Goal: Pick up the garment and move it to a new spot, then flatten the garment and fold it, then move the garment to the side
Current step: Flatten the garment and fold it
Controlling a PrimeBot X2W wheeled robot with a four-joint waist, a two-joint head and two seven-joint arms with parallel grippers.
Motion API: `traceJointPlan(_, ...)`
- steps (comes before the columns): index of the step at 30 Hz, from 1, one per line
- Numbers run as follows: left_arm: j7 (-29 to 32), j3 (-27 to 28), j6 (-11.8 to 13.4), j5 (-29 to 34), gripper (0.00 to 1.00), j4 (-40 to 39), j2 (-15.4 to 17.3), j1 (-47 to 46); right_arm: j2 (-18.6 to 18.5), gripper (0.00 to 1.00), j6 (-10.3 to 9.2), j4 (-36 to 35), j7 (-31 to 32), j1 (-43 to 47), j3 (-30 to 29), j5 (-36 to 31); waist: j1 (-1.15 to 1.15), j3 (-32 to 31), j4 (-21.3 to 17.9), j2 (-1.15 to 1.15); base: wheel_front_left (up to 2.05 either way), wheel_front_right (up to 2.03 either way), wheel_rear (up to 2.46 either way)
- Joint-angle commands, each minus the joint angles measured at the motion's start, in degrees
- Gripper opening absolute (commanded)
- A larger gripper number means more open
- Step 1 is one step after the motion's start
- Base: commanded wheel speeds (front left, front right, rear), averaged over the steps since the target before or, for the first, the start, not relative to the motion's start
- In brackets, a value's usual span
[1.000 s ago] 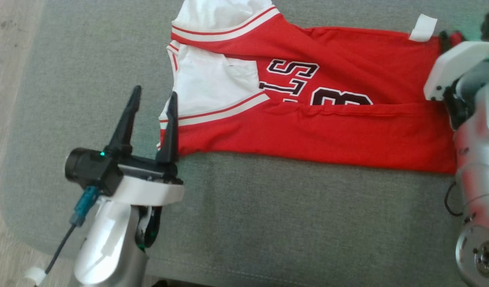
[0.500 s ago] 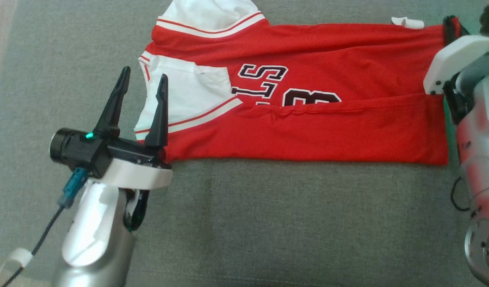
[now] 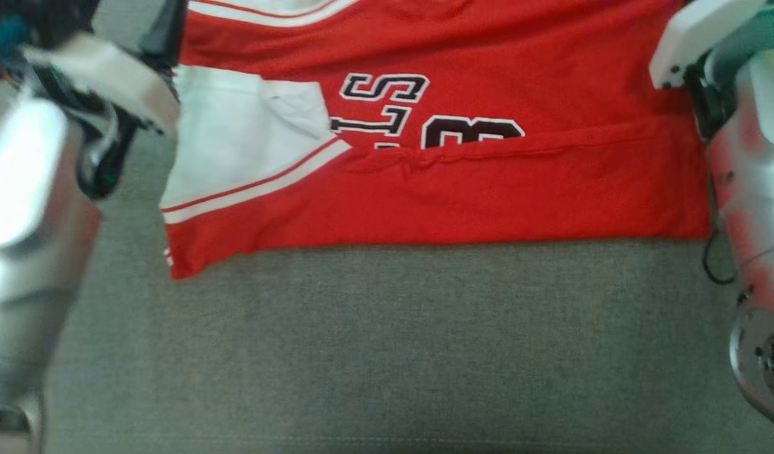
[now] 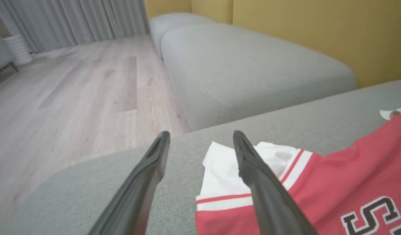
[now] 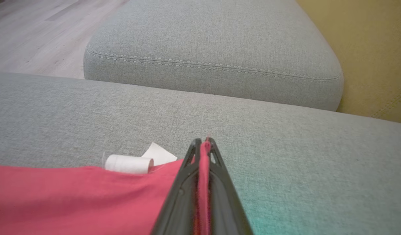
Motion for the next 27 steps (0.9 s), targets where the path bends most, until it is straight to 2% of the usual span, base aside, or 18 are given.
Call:
traceJointPlan(1,1.6,0.1,-0.3,-1.9,1.00,-0.3,3.8,-2.8,1.7,0.00,-0.05,-1.4,-0.7,-2.1,1.1,0.5,-0.01,2.2,-1.8,0.00,0.00,0.00,0.00)
traceJointPlan(6,9.7,-10.2,-0.3,-12.0,1.00,4.3,9.0,-11.2,3.6,0.00,-0.05,-1.0,-1.9,-4.3,3.0,1.7,-0.01,5.2,-4.4,0.00,0.00,0.00,0.00)
traceJointPlan(11,11.0,-16.7,-0.3,-18.7,1.00,7.2,12.0,-16.5,4.8,0.00,-0.05,-0.2,-3.0,-5.7,5.0,2.9,-0.01,6.8,-6.6,0.00,0.00,0.00,0.00)
traceJointPlan(17,10.6,-22.5,-0.3,-25.5,1.00,8.6,13.4,-20.4,5.5,0.00,-0.05,1.1,-3.8,-6.5,6.8,4.2,-0.01,7.4,-7.9,0.00,0.00,0.00,0.00)
traceJointPlan(20,10.4,-25.1,-0.3,-26.7,1.00,10.7,14.0,-22.1,5.6,0.00,-0.05,1.7,-3.9,-6.7,7.6,4.6,-0.01,7.5,-8.3,0.00,0.00,0.00,0.00)
traceJointPlan(27,11.0,-29.7,-0.3,-31.2,1.00,13.7,13.4,-24.2,5.7,0.00,-0.05,2.9,-4.3,-7.2,9.0,5.5,-0.01,7.7,-8.9,0.00,0.00,0.00,0.00)
